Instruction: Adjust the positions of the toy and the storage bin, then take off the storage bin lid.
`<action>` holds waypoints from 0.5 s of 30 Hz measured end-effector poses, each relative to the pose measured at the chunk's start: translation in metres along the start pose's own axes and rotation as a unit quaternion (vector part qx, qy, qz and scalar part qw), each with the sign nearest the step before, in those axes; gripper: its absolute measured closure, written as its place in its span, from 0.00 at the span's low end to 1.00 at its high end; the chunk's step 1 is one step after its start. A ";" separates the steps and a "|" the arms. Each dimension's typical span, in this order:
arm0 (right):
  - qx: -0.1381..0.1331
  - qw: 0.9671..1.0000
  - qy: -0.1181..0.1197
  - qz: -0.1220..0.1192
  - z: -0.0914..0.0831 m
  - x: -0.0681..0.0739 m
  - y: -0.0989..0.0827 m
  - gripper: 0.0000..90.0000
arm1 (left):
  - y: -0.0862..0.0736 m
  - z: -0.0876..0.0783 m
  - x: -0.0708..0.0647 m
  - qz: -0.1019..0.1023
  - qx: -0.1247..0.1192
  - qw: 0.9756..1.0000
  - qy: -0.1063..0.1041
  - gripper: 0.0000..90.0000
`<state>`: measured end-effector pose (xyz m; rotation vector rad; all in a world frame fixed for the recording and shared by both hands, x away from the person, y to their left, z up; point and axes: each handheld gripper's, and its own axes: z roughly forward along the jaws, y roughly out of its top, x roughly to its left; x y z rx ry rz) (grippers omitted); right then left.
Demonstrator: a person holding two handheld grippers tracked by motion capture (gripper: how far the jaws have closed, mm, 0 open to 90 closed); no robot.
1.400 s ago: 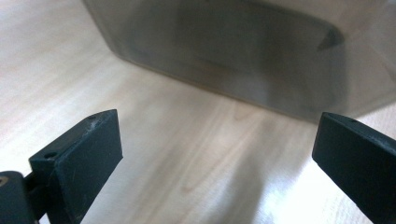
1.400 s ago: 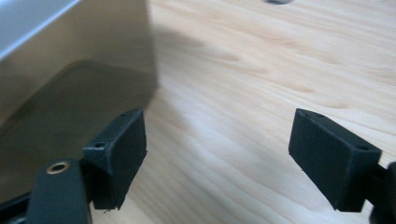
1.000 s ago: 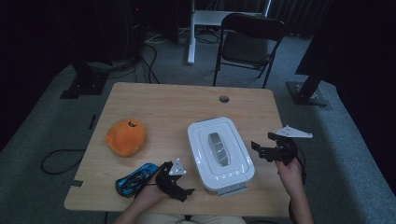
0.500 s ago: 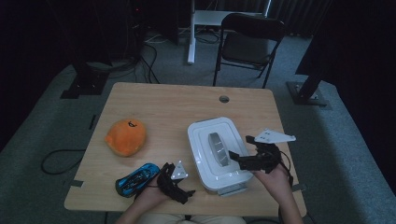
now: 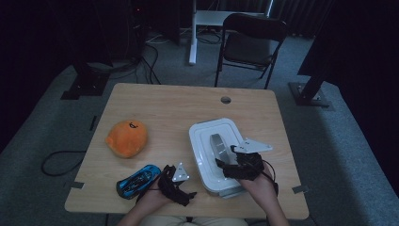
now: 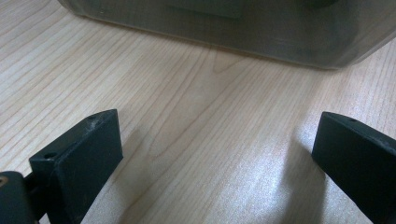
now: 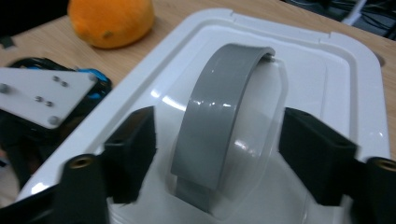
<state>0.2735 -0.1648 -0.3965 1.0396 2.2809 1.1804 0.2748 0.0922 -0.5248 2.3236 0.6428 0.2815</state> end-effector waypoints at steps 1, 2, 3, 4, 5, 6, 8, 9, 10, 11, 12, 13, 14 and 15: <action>0.002 1.000 0.000 -0.001 0.001 0.002 0.000 0.37 | 0.000 0.000 0.000 0.000 0.000 1.000 0.000 0.03; 0.004 1.000 0.003 -0.001 0.003 0.003 0.000 0.38 | 0.000 0.000 0.000 0.000 0.000 1.000 0.000 0.03; 0.008 1.000 0.003 -0.002 0.005 0.004 0.000 0.39 | 0.000 0.000 0.000 0.000 0.000 1.000 0.001 0.02; 0.012 1.000 0.000 -0.004 0.005 0.005 0.000 0.44 | 0.000 0.000 0.000 -0.001 0.000 1.000 0.001 0.03; 0.012 1.000 0.001 -0.007 0.005 0.006 0.000 0.46 | 0.000 0.000 0.000 -0.001 0.000 1.000 0.001 0.03; 0.012 1.000 0.004 -0.004 0.006 0.006 0.000 0.46 | 0.000 -0.001 0.000 -0.001 0.000 1.000 0.001 0.03; 0.011 1.000 -0.001 -0.005 0.005 0.007 0.000 0.51 | -0.001 -0.001 -0.001 -0.001 0.000 1.000 0.001 0.03; 0.011 1.000 0.001 -0.003 0.005 0.007 0.000 0.51 | -0.001 -0.001 -0.001 -0.002 0.000 1.000 0.001 0.02; 0.011 1.000 0.002 -0.001 0.006 0.007 0.000 0.52 | -0.001 -0.001 -0.001 -0.003 -0.001 1.000 0.002 0.03; 0.012 1.000 0.003 0.001 0.005 0.007 0.000 0.53 | -0.001 -0.001 -0.001 -0.003 -0.001 1.000 0.002 0.02; 0.013 1.000 0.006 0.001 0.005 0.008 0.000 0.55 | -0.001 -0.001 -0.001 -0.003 0.000 1.000 0.002 0.03; 0.013 1.000 0.006 -0.003 0.005 0.008 0.000 0.56 | -0.002 -0.001 -0.001 -0.003 0.000 1.000 0.002 0.03; 0.013 1.000 0.005 -0.004 0.005 0.009 0.000 0.57 | -0.001 -0.001 -0.001 -0.003 0.000 1.000 0.002 0.03; 0.013 1.000 0.006 -0.004 0.005 0.010 0.000 0.60 | -0.001 -0.001 -0.001 -0.003 0.000 1.000 0.002 0.03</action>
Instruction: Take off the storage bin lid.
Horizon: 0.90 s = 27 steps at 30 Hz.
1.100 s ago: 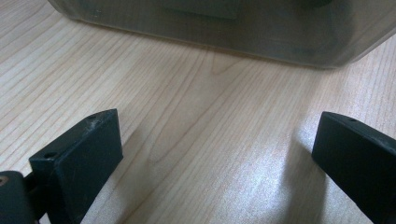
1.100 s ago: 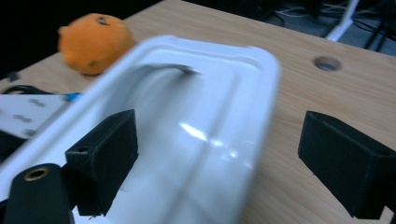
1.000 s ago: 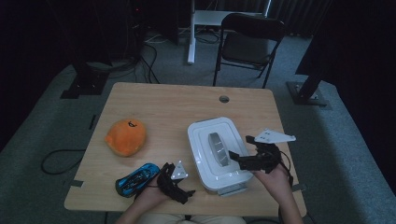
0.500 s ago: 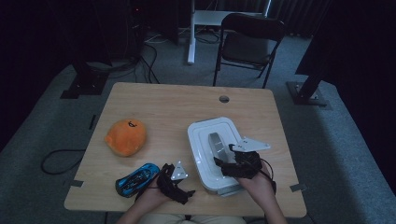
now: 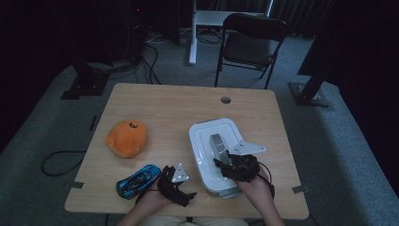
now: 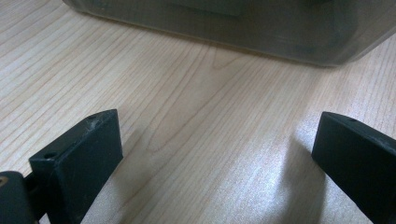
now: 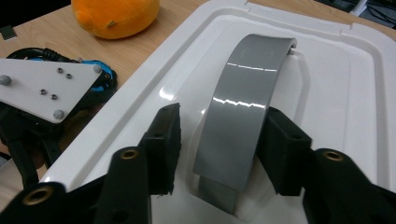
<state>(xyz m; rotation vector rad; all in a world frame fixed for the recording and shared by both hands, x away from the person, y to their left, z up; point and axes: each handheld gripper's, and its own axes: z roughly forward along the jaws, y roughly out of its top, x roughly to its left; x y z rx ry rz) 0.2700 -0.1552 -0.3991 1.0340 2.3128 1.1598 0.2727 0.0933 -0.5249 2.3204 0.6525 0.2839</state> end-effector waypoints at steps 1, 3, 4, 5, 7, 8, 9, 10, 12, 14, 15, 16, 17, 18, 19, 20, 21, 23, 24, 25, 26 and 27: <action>0.000 1.000 0.000 0.000 0.000 0.000 0.000 0.60 | 0.000 0.000 0.000 0.000 0.000 1.000 0.000 0.03; 0.001 1.000 -0.001 0.001 0.000 0.000 0.000 0.63 | 0.000 0.000 0.000 0.000 0.000 1.000 0.000 0.03; 0.001 1.000 -0.005 0.002 0.000 0.001 0.000 0.65 | 0.000 0.000 0.000 0.000 0.000 1.000 0.000 0.03; 0.000 1.000 -0.009 0.003 -0.001 0.001 0.000 0.68 | 0.000 0.000 0.000 0.000 0.000 1.000 0.000 0.03; 0.001 1.000 -0.014 0.002 -0.001 0.000 0.000 0.70 | 0.000 0.000 0.000 0.000 0.000 1.000 0.000 0.03; 0.001 1.000 -0.012 0.005 -0.001 0.000 0.000 0.70 | 0.000 0.000 0.000 0.000 0.000 1.000 0.000 0.03; 0.002 1.000 -0.012 0.005 -0.001 0.000 0.000 0.70 | 0.000 0.000 0.000 0.000 0.000 1.000 0.000 0.03; 0.002 1.000 -0.016 0.005 0.000 0.000 0.000 0.70 | 0.000 0.000 0.000 0.000 0.000 1.000 0.001 0.03; 0.001 1.000 -0.014 0.007 0.000 0.000 0.000 0.71 | 0.000 0.000 0.000 0.000 0.000 1.000 0.001 0.03; -0.001 1.000 -0.012 0.011 0.000 -0.001 0.000 0.71 | 0.000 0.000 0.000 0.000 0.000 1.000 0.001 0.03; -0.003 1.000 -0.011 0.014 -0.001 -0.001 -0.001 0.72 | 0.000 0.000 0.000 -0.001 0.000 1.000 0.001 0.03; -0.006 1.000 -0.006 0.020 -0.001 -0.002 -0.001 0.72 | 0.000 0.000 0.000 -0.001 0.000 1.000 0.001 0.03; -0.009 1.000 -0.002 0.024 -0.002 -0.004 -0.002 0.73 | 0.000 0.000 0.000 0.000 0.000 1.000 0.001 0.03; -0.011 1.000 0.002 0.029 -0.003 -0.005 -0.002 0.73 | 0.000 0.000 0.000 0.000 0.000 1.000 0.001 0.03; -0.013 0.999 0.002 0.032 -0.004 -0.006 -0.002 0.74 | 0.000 0.000 0.000 -0.001 0.000 1.000 0.001 0.03; -0.015 0.999 0.002 0.032 -0.005 -0.006 -0.001 0.74 | 0.000 0.000 0.000 0.000 0.000 1.000 0.001 0.03; -0.017 0.999 0.003 0.032 -0.006 -0.006 0.000 0.75 | 0.000 0.000 0.000 -0.001 0.000 1.000 0.001 0.03; -0.023 0.999 0.005 0.034 -0.009 -0.007 0.002 0.75 | 0.000 0.000 0.000 -0.001 0.000 1.000 0.001 0.03; -0.026 0.999 0.005 0.034 -0.011 -0.007 0.003 0.75 | 0.000 0.000 0.000 -0.001 0.000 1.000 0.001 0.03; -0.030 0.999 0.004 0.033 -0.012 -0.008 0.004 0.75 | 0.000 0.000 0.000 -0.001 0.000 1.000 0.001 0.03; -0.033 0.999 0.003 0.034 -0.014 -0.008 0.005 0.75 | 0.000 0.000 0.000 -0.001 0.000 1.000 0.001 0.03; -0.036 0.999 0.002 0.035 -0.015 -0.009 0.006 0.75 | 0.000 0.000 0.000 -0.001 0.000 1.000 0.001 0.03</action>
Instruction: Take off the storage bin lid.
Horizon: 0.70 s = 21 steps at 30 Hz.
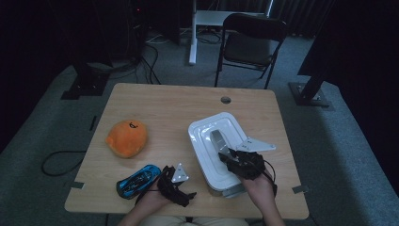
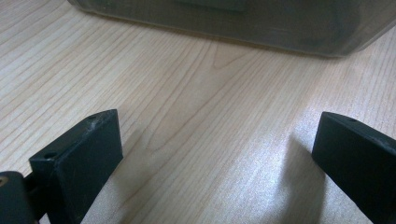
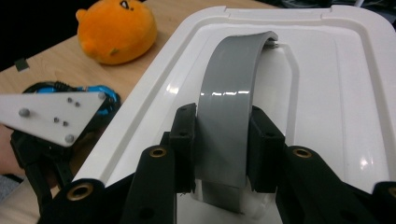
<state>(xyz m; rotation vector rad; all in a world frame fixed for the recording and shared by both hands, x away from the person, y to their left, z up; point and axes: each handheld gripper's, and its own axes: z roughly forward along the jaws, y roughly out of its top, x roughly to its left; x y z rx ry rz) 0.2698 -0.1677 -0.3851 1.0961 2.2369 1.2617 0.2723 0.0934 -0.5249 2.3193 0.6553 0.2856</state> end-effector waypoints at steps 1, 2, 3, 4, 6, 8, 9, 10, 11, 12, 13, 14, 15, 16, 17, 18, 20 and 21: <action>-0.003 1.000 -0.001 0.001 -0.002 -0.001 0.001 0.75 | 0.000 0.000 0.000 0.000 0.000 1.000 0.000 0.03; -0.007 1.000 -0.002 0.001 -0.003 -0.002 0.003 0.75 | 0.000 0.000 0.000 0.000 0.000 1.000 0.000 0.03; -0.008 1.000 -0.004 0.001 -0.005 -0.002 0.004 0.75 | 0.000 0.000 0.000 0.000 0.000 1.000 0.000 0.03; -0.011 1.000 -0.006 0.000 -0.006 -0.003 0.006 0.75 | 0.000 0.000 0.000 0.000 0.000 1.000 0.000 0.03; -0.016 1.000 -0.012 -0.001 -0.008 -0.006 0.009 0.75 | 0.000 0.000 0.000 0.000 0.000 1.000 0.000 0.03; -0.020 1.000 -0.018 -0.001 -0.010 -0.009 0.012 0.76 | 0.000 0.000 0.000 0.000 0.001 1.000 -0.001 0.03; -0.022 1.000 -0.020 -0.001 -0.011 -0.011 0.014 0.75 | 0.000 0.000 0.000 0.000 0.000 1.000 0.000 0.03; -0.023 0.999 -0.023 -0.001 -0.012 -0.013 0.016 0.76 | 0.000 0.000 0.000 0.000 0.000 1.000 0.000 0.03; -0.025 0.999 -0.025 -0.001 -0.013 -0.015 0.017 0.76 | 0.000 0.000 0.000 0.000 0.001 1.000 0.000 0.03; -0.026 0.999 -0.028 -0.001 -0.013 -0.017 0.018 0.76 | 0.000 0.000 0.000 0.000 0.000 1.000 0.000 0.03; -0.027 0.999 -0.029 -0.001 -0.014 -0.019 0.020 0.76 | 0.000 0.000 0.000 0.000 0.000 1.000 0.000 0.03; -0.029 0.999 -0.032 -0.001 -0.014 -0.021 0.021 0.76 | 0.000 0.000 0.000 0.000 0.000 1.000 0.000 0.03; -0.031 0.999 -0.035 -0.001 -0.015 -0.024 0.022 0.76 | 0.000 0.000 0.000 0.000 0.000 1.000 0.000 0.03; -0.031 0.999 -0.037 0.000 -0.016 -0.026 0.023 0.76 | 0.000 0.000 0.000 0.000 0.000 1.000 0.000 0.03; -0.034 0.999 -0.039 0.000 -0.016 -0.028 0.025 0.76 | 0.000 0.000 0.000 0.000 0.000 1.000 0.000 0.03; -0.035 0.998 -0.042 0.000 -0.017 -0.030 0.026 0.76 | 0.000 0.000 0.000 0.000 0.000 1.000 0.000 0.03; -0.040 0.998 -0.049 0.002 -0.019 -0.036 0.029 0.76 | 0.000 0.000 0.000 0.000 0.000 1.000 0.000 0.03; -0.042 0.998 -0.052 0.006 -0.021 -0.039 0.030 0.76 | 0.000 0.000 0.000 0.000 0.000 1.000 0.000 0.03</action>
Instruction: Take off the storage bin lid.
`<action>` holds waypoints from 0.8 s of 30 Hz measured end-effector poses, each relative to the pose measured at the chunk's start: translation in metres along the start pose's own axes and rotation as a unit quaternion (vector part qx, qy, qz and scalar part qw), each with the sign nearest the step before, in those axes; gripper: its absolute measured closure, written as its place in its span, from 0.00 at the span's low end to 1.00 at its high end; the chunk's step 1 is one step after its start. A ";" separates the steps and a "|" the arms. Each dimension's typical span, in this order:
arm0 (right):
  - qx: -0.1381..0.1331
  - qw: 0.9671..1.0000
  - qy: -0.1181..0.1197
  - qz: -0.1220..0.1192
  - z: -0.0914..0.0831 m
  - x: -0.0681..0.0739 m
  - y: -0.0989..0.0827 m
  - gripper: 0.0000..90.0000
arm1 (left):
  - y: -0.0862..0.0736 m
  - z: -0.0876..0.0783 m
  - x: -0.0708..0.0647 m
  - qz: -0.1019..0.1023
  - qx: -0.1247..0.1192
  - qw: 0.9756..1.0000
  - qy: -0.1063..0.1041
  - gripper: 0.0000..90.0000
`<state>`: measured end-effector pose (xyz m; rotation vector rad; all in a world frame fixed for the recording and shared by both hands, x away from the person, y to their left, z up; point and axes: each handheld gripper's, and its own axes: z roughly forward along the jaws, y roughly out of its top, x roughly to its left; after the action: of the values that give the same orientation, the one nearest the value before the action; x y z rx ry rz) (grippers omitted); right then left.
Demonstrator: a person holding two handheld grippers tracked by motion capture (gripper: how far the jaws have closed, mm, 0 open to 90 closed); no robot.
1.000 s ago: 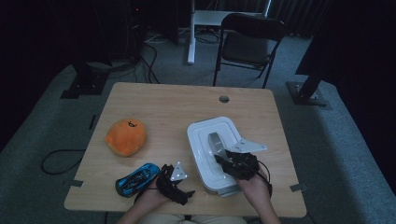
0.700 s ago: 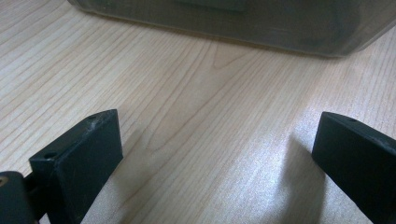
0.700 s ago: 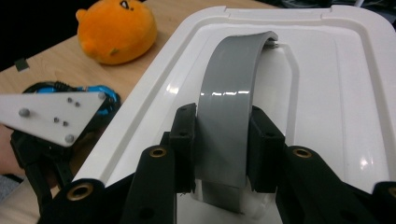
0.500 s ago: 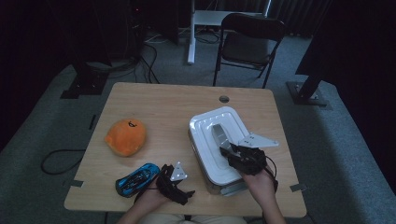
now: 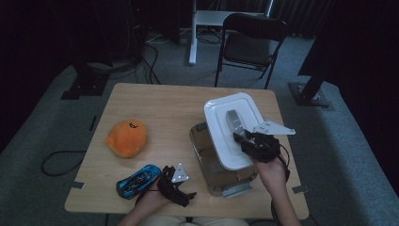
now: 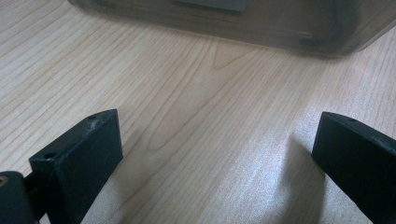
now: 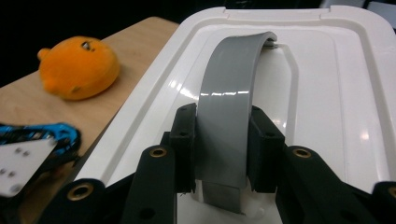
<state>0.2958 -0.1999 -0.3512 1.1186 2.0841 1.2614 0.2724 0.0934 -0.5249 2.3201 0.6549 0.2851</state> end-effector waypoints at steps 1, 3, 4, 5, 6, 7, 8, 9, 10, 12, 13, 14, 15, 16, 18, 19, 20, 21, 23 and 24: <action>-0.002 1.000 -0.004 0.001 -0.001 -0.003 0.001 0.76 | 0.000 0.000 0.000 0.000 0.000 1.000 0.000 0.03; -0.007 1.000 -0.012 0.004 -0.003 -0.010 0.003 0.76 | 0.000 0.000 0.000 0.001 0.001 1.000 0.000 0.03; -0.010 1.000 -0.016 0.006 -0.004 -0.013 0.004 0.76 | 0.000 0.000 0.000 0.001 0.001 1.000 0.000 0.03; -0.012 1.000 -0.021 0.008 -0.004 -0.016 0.004 0.76 | 0.000 0.000 0.000 0.001 0.001 1.000 0.000 0.03; -0.014 0.999 -0.026 0.011 -0.005 -0.020 0.005 0.76 | 0.000 0.000 0.000 0.000 0.000 1.000 0.000 0.03; -0.016 0.999 -0.032 0.013 -0.005 -0.023 0.005 0.76 | 0.000 0.000 0.000 0.000 0.000 1.000 0.000 0.03; -0.017 0.999 -0.038 0.015 -0.006 -0.026 0.005 0.76 | 0.000 0.000 0.000 0.000 -0.001 1.000 0.000 0.03; -0.018 0.999 -0.042 0.016 -0.007 -0.029 0.005 0.76 | 0.000 0.000 0.000 0.000 0.000 1.000 0.000 0.03; -0.018 0.999 -0.047 0.018 -0.007 -0.032 0.005 0.76 | 0.000 0.000 0.000 0.000 0.000 1.000 0.000 0.03; -0.018 0.998 -0.057 0.020 -0.008 -0.038 0.004 0.76 | 0.000 0.000 0.000 0.000 0.000 1.000 0.000 0.03; -0.018 0.998 -0.057 0.020 -0.008 -0.038 0.004 0.76 | 0.000 0.000 0.000 0.000 0.000 1.000 0.000 0.03; -0.018 0.998 -0.062 0.021 -0.008 -0.042 0.004 0.76 | 0.000 0.000 0.000 0.000 0.000 1.000 0.000 0.03; -0.019 0.997 -0.069 0.027 -0.009 -0.049 0.003 0.76 | 0.000 0.000 0.000 0.000 0.000 1.000 0.000 0.03; -0.019 0.997 -0.073 0.030 -0.010 -0.052 0.002 0.76 | 0.000 0.000 0.000 0.000 0.000 1.000 0.000 0.03; -0.020 0.996 -0.082 0.033 -0.011 -0.059 0.001 0.76 | 0.000 0.000 0.000 0.000 -0.001 1.000 0.000 0.03; -0.019 0.995 -0.087 0.035 -0.012 -0.063 0.000 0.76 | 0.000 0.000 0.000 0.000 -0.001 1.000 0.000 0.03; -0.018 0.995 -0.090 0.038 -0.012 -0.065 -0.001 0.76 | 0.000 0.000 0.000 0.000 -0.001 1.000 0.000 0.03; -0.018 0.995 -0.093 0.041 -0.012 -0.069 -0.002 0.76 | 0.000 0.000 0.000 0.000 -0.001 1.000 0.000 0.03; -0.016 0.994 -0.101 0.046 -0.012 -0.076 -0.005 0.76 | 0.000 0.000 0.000 0.000 0.000 1.000 0.000 0.03; -0.015 0.993 -0.103 0.047 -0.012 -0.079 -0.007 0.76 | 0.000 0.000 0.000 0.001 0.000 1.000 0.000 0.03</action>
<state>0.3294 -0.2733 -0.3533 1.2892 1.8734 1.1617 0.2724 0.0935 -0.5249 2.3206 0.6536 0.2855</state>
